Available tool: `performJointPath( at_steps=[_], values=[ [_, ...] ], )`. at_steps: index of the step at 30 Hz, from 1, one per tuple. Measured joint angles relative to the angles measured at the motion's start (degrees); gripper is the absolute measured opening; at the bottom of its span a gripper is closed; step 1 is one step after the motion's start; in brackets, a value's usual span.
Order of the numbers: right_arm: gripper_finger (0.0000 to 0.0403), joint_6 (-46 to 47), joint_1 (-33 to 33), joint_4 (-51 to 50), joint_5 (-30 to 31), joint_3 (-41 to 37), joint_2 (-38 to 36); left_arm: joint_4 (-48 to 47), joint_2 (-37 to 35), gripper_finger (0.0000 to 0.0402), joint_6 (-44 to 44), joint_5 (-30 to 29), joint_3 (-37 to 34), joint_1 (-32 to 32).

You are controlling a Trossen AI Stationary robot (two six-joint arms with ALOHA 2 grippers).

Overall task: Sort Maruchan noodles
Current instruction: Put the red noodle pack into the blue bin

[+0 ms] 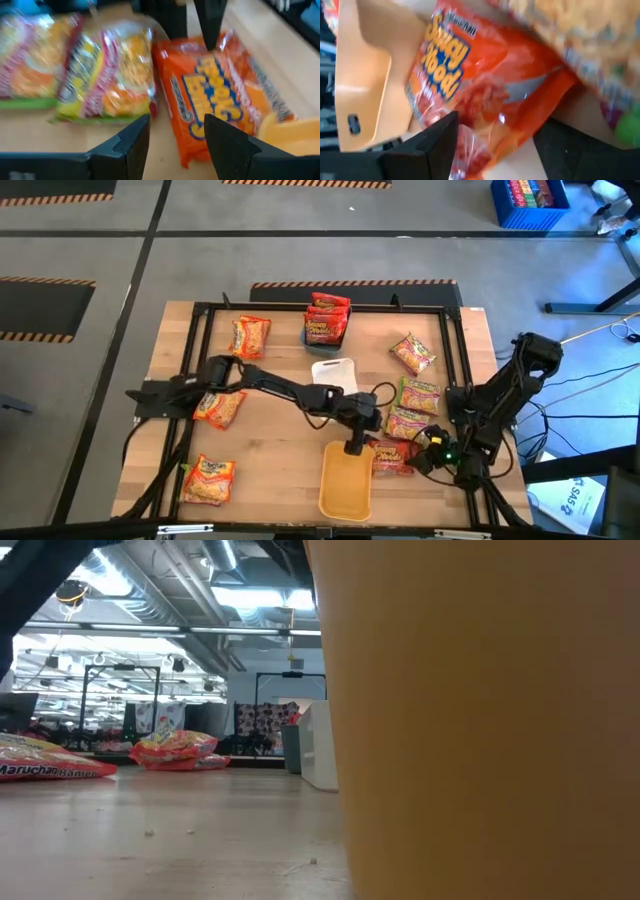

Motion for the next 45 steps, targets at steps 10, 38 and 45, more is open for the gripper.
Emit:
performJointPath(
  at_steps=[10, 38, 45],
  values=[
    [0.0234, -2.7, -5.7, 2.3, 2.3, -0.2, 2.5, -0.9, 0.6, 0.0180, 0.5, -0.3, 0.2, 0.0],
    [0.0091, -9.3, -11.6, 7.1, 6.0, 0.0, 5.5, -1.4, 0.6, 0.0180, 2.1, -2.0, 0.2, 0.2],
    [0.0008, -11.6, -11.7, 6.3, 7.3, -0.1, 5.6, -1.5, 0.6, 0.0180, 2.9, -2.1, 0.2, 0.2]
  ],
)
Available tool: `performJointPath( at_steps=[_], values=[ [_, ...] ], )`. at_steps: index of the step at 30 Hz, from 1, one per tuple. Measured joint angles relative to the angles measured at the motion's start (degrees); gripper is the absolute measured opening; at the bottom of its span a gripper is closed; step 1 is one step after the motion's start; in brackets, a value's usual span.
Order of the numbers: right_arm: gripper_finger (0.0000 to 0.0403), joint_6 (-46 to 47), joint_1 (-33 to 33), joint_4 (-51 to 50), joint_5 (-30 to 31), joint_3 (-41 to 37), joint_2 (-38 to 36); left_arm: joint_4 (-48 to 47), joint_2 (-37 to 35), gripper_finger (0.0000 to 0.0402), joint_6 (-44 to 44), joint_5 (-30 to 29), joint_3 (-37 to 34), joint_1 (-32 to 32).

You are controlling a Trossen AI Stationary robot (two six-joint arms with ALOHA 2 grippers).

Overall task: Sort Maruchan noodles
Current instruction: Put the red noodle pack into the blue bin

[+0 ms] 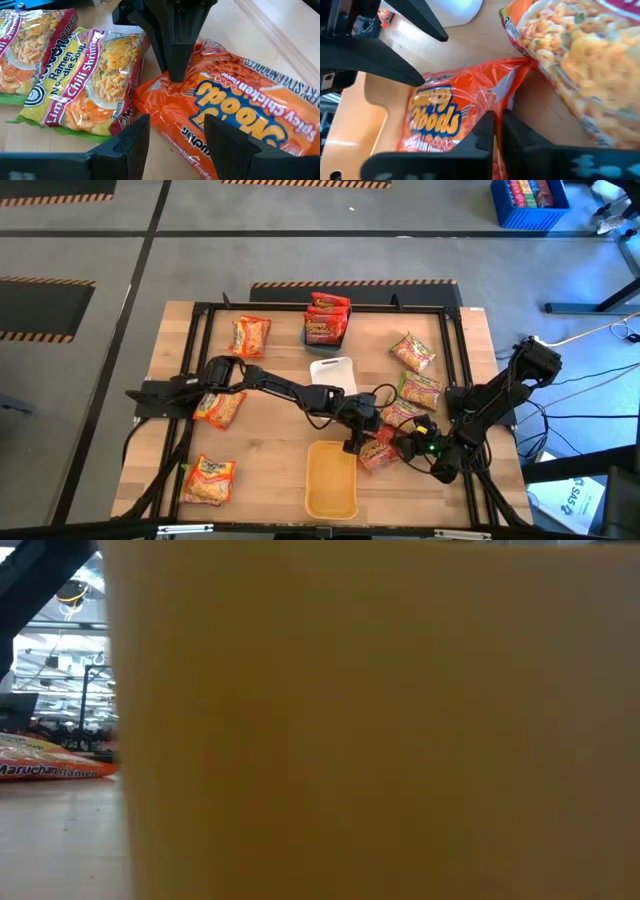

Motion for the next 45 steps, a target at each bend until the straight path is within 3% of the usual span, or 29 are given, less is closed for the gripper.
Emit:
performJointPath(
  at_steps=[13, 20, 25, 45],
  values=[
    [0.0000, -12.2, 0.0, 0.5, 3.5, 1.3, -1.4, -3.3, -3.0, 0.0180, 0.3, -2.9, 0.0, 0.0],
    [0.0000, -15.5, 0.0, -5.9, 4.6, 2.8, -4.9, -10.3, -5.5, 0.0180, -0.3, -7.2, -0.1, 0.1],
    [0.0000, -17.5, 0.0, -10.7, 5.9, 3.5, -8.3, -11.5, -5.9, 0.0180, -4.1, -6.9, 0.0, 0.2],
    [0.0000, -34.9, -0.1, -7.7, 12.6, 3.5, -9.9, -4.3, -2.7, 0.0180, -18.1, 7.6, -0.1, 4.8]
  ],
)
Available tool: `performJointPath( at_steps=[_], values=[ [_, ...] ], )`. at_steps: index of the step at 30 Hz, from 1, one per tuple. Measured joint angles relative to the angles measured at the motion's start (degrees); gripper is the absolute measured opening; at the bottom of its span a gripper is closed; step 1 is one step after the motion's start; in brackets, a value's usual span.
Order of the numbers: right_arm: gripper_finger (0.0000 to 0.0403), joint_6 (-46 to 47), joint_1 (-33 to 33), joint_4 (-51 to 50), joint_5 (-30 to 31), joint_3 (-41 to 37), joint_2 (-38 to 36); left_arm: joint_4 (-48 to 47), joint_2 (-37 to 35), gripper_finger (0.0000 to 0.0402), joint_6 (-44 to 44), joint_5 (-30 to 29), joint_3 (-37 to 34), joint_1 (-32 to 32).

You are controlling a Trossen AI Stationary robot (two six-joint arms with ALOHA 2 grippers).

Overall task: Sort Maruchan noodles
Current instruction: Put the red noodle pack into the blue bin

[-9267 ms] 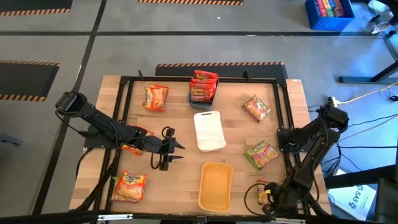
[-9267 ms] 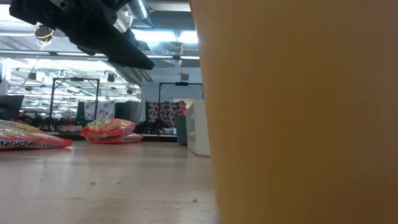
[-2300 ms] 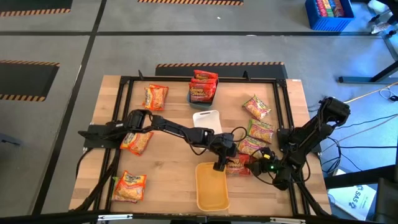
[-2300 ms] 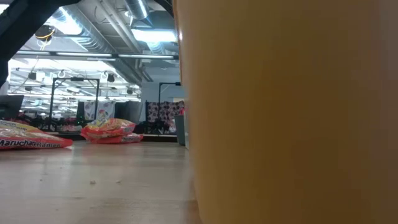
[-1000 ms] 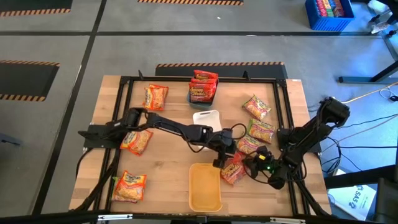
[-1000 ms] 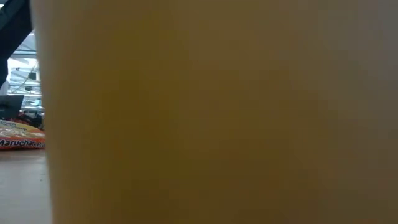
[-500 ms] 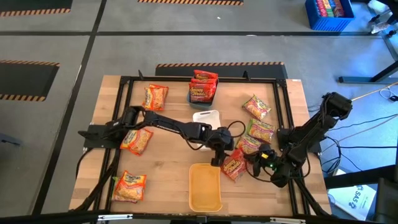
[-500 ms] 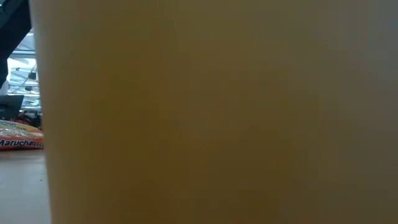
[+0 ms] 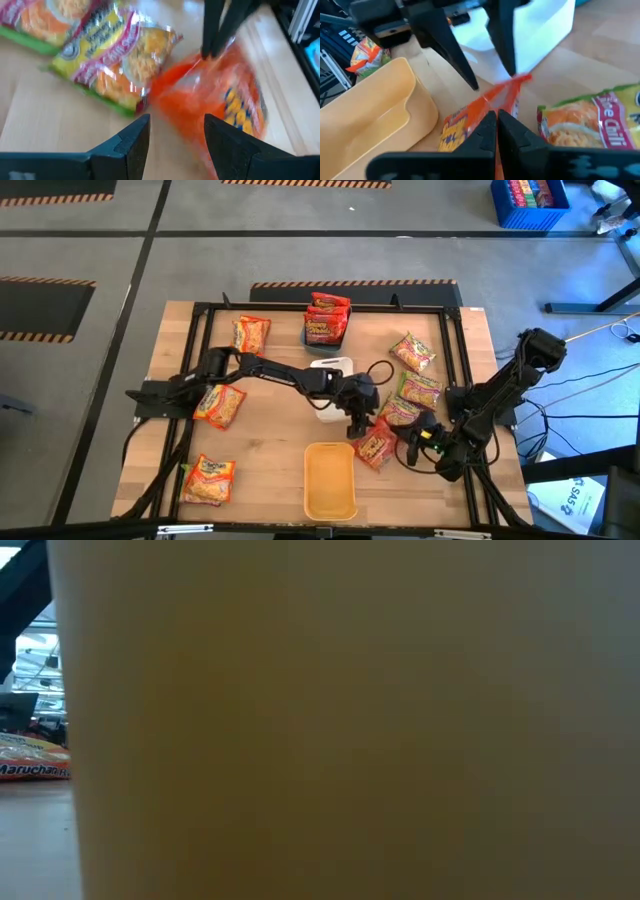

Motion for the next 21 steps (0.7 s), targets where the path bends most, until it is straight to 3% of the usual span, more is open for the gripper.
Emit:
performJointPath(
  at_steps=[5, 9, 15, 21],
  values=[
    [0.0000, -2.3, -0.4, 0.3, 1.3, 0.0, 0.0, 0.7, 0.2, 0.0180, -0.7, 2.8, 0.0, 0.2],
    [0.0000, -2.6, -1.9, 0.2, -2.0, 0.0, 0.0, 0.2, 0.2, 0.0180, 0.0, 1.7, 0.0, 0.1],
    [0.0012, 3.1, -2.5, 0.4, -17.1, 0.0, -3.0, -0.5, -0.4, 0.0180, 2.8, 2.2, 0.0, -0.8],
    [0.0109, 9.2, -2.5, -0.3, -30.5, 0.0, -9.2, -0.7, -0.5, 0.0180, 7.1, 2.2, 0.0, -3.4]
  ],
)
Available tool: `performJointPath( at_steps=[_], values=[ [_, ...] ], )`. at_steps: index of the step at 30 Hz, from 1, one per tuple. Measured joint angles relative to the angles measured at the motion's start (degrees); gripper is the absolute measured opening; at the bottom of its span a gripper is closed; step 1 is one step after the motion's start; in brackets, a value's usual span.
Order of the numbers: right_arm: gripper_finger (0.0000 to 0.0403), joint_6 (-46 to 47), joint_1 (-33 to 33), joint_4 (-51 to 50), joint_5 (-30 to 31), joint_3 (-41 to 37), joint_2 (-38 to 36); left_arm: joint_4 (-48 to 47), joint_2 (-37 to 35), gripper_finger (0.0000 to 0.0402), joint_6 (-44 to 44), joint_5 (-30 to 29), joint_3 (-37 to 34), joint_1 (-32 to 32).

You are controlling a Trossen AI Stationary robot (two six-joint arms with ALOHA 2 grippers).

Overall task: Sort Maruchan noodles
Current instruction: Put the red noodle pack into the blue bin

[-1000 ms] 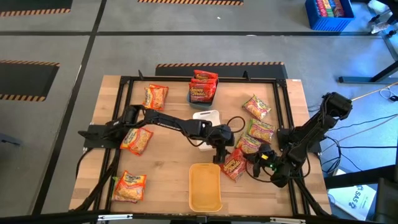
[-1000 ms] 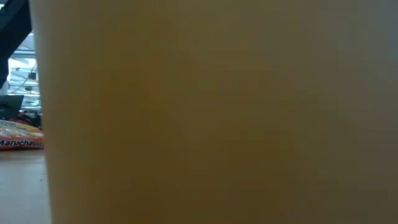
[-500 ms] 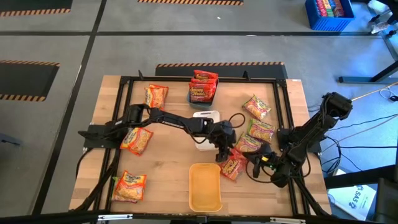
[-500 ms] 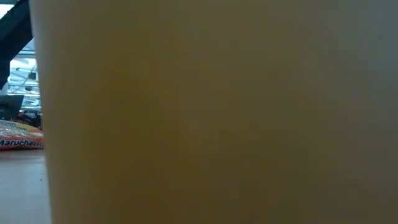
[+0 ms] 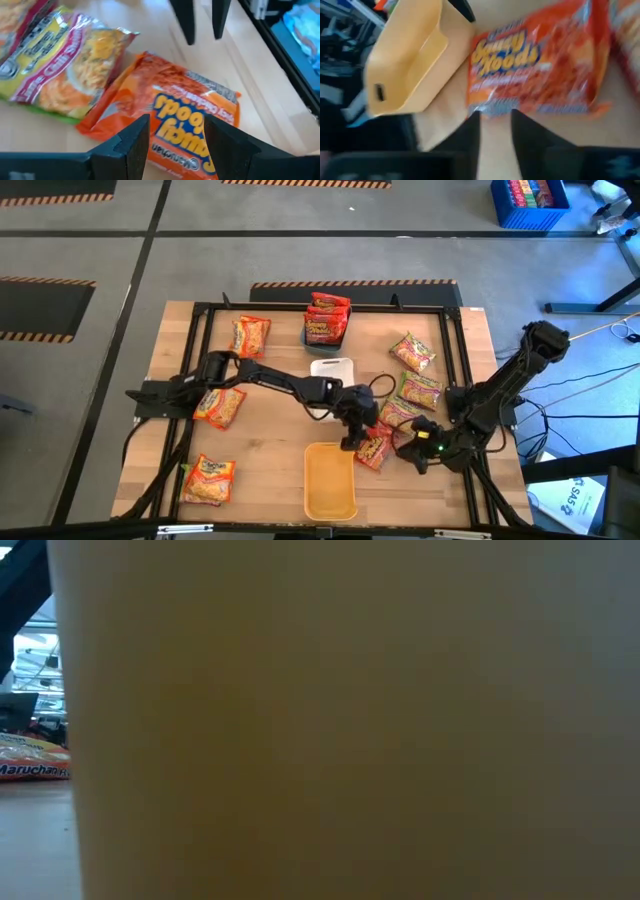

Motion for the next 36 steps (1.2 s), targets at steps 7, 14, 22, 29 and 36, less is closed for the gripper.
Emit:
performJointPath(
  at_steps=[7, 14, 22, 29, 36],
  values=[
    [0.0285, 11.6, 0.0, 0.6, -4.8, 0.0, 5.1, -0.4, 0.0, 0.0180, 4.6, -4.5, 0.0, -2.4],
    [0.0372, 17.2, 0.0, 4.6, -5.0, 0.0, 13.0, -4.5, 0.5, 0.0180, 5.5, -10.1, 0.0, -2.6],
    [0.0378, 17.6, 0.1, 5.1, -2.9, 0.1, 13.9, -7.3, 0.5, 0.0180, 9.2, -13.7, 0.0, -2.0],
    [0.0379, 16.4, 0.0, 4.8, -1.3, 0.0, 14.0, -15.7, 0.5, 0.0180, 12.2, -15.2, 4.2, -1.3],
    [0.0379, 16.1, -0.1, 4.4, 0.5, 0.0, 14.1, -18.6, 0.5, 0.0180, 13.8, -14.8, 5.3, -0.7]
  ],
)
